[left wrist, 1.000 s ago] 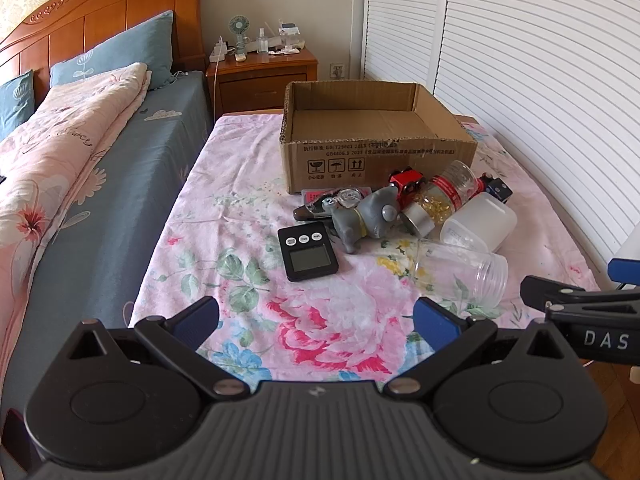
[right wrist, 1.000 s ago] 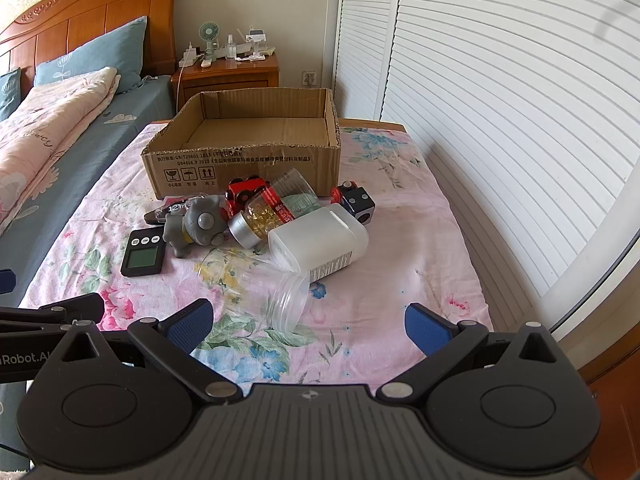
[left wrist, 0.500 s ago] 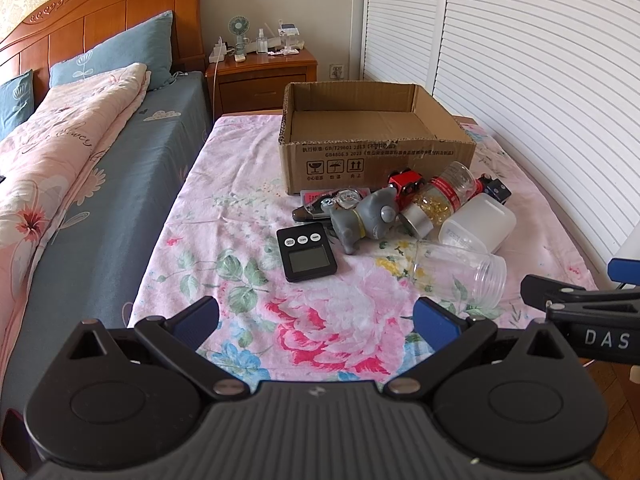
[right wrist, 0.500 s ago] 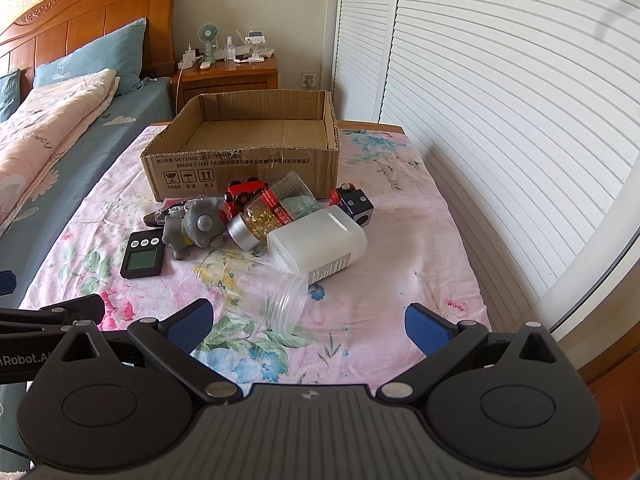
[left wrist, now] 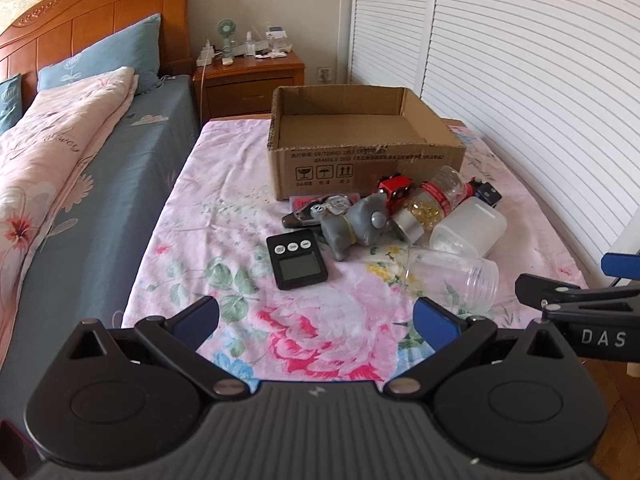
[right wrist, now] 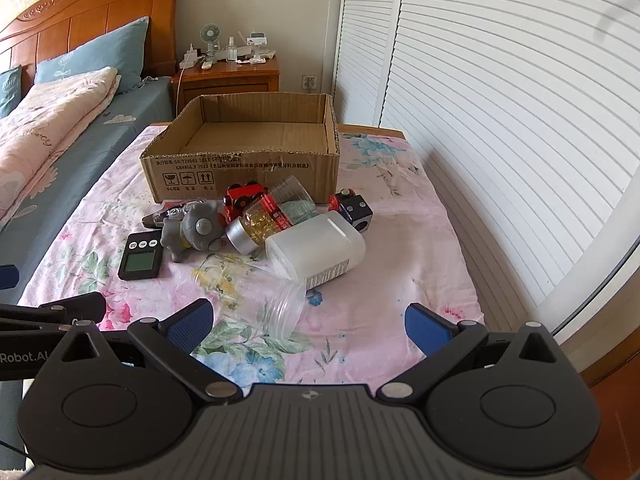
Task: Organize rigid objects
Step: 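Move the left gripper toward the black scale while the right gripper approaches the clear cup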
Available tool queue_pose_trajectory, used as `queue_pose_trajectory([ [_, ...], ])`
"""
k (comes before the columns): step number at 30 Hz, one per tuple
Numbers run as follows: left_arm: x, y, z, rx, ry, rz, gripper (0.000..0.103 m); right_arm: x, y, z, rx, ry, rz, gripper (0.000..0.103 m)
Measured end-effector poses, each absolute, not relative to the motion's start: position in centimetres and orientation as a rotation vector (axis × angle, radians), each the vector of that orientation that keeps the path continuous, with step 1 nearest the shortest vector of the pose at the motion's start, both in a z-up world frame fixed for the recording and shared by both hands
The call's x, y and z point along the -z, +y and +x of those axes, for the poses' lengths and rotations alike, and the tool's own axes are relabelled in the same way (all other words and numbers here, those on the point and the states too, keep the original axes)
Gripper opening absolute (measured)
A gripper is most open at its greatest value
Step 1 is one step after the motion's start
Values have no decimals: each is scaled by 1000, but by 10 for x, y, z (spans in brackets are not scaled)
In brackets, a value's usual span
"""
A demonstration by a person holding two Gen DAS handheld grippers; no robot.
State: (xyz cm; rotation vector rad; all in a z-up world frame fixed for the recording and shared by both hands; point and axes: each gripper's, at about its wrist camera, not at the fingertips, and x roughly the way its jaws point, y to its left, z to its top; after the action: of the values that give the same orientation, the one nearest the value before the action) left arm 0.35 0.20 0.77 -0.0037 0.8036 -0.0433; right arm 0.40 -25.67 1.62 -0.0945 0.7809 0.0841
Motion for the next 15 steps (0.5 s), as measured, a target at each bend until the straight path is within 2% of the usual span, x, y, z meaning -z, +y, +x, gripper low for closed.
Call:
queue_pose_trajectory([
  [15, 5, 10, 19, 129, 790, 71, 102, -10, -255, 16, -111, 769, -130, 103],
])
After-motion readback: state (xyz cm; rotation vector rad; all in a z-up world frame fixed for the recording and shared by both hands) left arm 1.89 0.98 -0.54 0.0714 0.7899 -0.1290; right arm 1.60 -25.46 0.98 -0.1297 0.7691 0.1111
